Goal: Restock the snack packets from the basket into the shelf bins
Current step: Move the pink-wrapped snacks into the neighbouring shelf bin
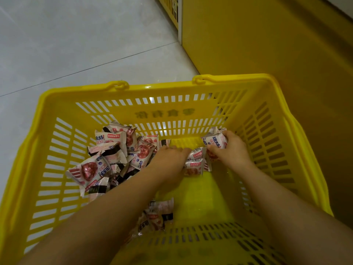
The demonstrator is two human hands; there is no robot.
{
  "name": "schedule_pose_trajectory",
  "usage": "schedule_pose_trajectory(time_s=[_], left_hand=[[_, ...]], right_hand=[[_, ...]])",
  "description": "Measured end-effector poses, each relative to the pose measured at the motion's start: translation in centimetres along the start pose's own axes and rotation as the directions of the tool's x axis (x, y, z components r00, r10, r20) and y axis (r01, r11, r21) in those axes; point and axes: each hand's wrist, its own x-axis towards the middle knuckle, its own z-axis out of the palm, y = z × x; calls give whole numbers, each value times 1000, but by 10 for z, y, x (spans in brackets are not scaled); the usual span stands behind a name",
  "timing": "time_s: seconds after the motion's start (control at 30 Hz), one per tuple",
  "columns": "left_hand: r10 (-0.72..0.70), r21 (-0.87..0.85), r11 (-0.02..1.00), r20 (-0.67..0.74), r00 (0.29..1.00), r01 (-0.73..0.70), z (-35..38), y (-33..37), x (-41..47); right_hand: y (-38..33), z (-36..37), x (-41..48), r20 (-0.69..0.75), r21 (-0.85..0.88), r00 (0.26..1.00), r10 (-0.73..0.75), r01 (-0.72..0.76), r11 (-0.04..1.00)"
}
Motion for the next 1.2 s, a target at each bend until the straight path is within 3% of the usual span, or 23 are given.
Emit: schedule_pose_trajectory(time_s=[0.23, 0.7, 0.83, 0.93, 1.03, 1.2], left_hand=[[-4, -103, 995, 64, 998, 11, 8, 13, 25], [24, -11, 1000, 164, 986, -22, 6, 22, 22], [-51, 9, 999, 13, 999, 51, 14, 21, 1], [-105, 53, 992, -114, 988, 112, 18, 11, -10], [-138, 70, 987, -117, 983, 147, 22, 10, -12], [-176, 38, 983, -120, 977, 182, 31, 22, -7]], right_hand=[[3, 3, -1, -15, -78, 998, -56, 55, 995], [7, 5, -1, -4, -57, 997, -73, 73, 996], [6, 6, -1, -34, -94, 995, -92, 89, 992], [7, 12, -5, -17, -217, 995, -95, 89, 972], [12, 18, -10, 31, -396, 990, -134, 135, 908], [19, 24, -10, 82, -465, 981, -174, 192, 864]])
